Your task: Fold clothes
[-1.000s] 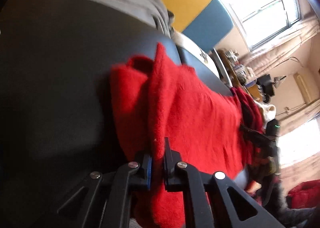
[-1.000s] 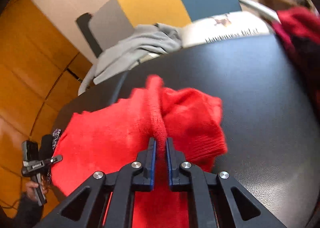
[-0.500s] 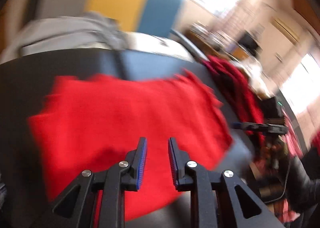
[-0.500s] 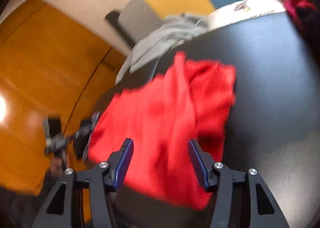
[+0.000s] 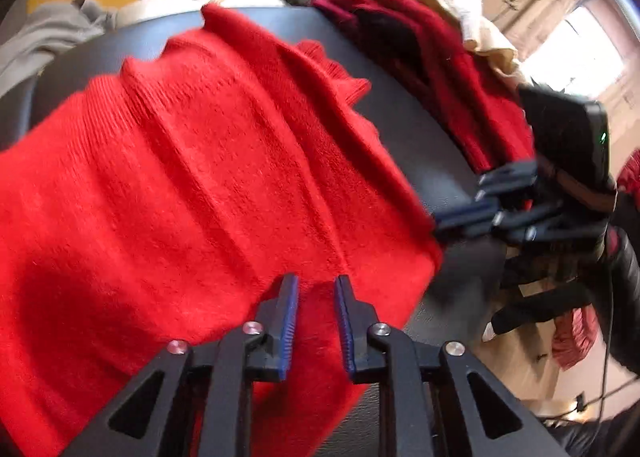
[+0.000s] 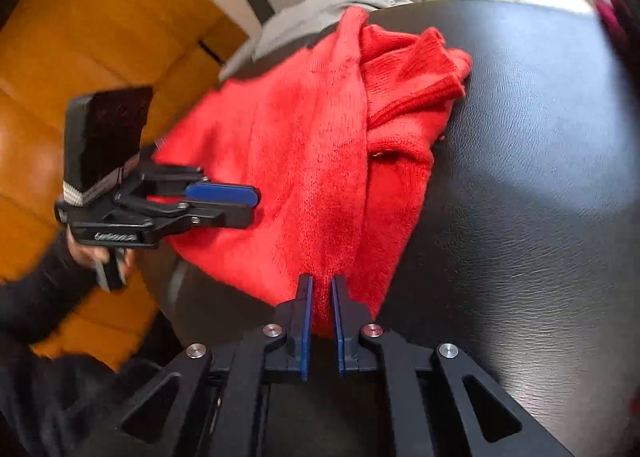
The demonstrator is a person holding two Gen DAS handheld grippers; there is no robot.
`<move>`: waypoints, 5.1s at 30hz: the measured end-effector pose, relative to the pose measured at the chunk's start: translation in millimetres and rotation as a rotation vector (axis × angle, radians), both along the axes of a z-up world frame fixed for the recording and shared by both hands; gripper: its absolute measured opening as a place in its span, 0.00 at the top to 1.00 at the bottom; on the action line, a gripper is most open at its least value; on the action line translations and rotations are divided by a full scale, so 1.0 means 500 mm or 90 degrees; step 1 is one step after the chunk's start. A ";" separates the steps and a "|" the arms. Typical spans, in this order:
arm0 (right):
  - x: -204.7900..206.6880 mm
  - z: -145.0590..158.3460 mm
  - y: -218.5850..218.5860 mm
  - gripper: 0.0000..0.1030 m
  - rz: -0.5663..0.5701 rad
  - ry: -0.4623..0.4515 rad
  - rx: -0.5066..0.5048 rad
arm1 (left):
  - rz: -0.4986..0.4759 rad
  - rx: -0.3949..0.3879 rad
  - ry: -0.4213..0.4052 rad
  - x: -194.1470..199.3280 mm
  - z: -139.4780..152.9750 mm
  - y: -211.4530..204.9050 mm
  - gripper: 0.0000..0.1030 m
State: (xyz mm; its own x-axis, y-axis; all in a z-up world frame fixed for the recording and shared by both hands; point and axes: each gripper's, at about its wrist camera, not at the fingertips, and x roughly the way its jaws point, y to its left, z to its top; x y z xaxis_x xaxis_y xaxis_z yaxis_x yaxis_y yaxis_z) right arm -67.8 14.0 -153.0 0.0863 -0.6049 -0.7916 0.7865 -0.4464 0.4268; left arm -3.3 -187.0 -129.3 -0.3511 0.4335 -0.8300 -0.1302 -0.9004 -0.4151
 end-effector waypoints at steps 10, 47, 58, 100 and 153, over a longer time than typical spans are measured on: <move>0.011 0.035 0.081 0.93 -0.056 0.045 0.017 | 0.011 0.027 0.007 0.007 -0.001 -0.004 0.86; 0.086 0.049 -0.049 0.91 0.009 0.187 0.130 | -0.017 -0.014 0.006 0.012 -0.013 0.023 0.91; 0.083 0.079 -0.028 0.99 -0.074 0.147 0.070 | 0.089 0.065 0.056 0.050 -0.016 -0.001 0.90; 0.130 -0.019 -0.252 0.70 -0.056 0.006 0.081 | 0.144 0.365 0.119 0.459 -0.010 -0.535 0.71; 0.002 0.041 -0.233 0.60 -0.132 0.084 0.027 | 0.440 0.085 0.049 0.346 -0.046 -0.462 0.98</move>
State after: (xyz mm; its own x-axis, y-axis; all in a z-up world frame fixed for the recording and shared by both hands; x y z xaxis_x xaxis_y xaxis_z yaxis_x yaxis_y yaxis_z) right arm -66.8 -102.5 -132.4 -0.1419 -0.5653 -0.8126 0.7244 -0.6188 0.3040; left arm 169.7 -418.0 -152.3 -0.6375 0.1859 -0.7477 0.4202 -0.7296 -0.5396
